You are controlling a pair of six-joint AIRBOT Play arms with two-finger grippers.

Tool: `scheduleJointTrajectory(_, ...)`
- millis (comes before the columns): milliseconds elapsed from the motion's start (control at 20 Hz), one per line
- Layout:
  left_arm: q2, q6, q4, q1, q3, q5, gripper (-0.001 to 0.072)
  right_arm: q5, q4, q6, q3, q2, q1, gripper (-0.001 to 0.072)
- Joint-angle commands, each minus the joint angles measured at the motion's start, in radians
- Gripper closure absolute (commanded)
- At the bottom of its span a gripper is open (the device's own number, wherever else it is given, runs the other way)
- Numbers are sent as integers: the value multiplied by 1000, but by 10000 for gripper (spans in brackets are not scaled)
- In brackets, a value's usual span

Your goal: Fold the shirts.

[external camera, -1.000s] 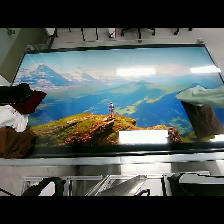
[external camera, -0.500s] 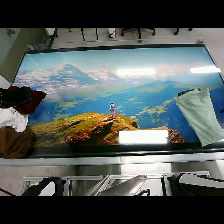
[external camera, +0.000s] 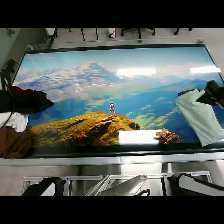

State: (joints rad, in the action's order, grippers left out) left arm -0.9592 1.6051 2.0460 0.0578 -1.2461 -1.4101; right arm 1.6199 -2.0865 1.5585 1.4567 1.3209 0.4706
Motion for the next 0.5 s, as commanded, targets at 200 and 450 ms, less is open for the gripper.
scheduleJointTrajectory(200, 341, -168, 15, -283, 459, 260, 690, -432, -46, 99, -460, -328, -544, 692)
scheduleJointTrajectory(450, 426, -175, 15, -283, 508, 267, 690, -386, -51, 88, -468, -329, -636, 692)
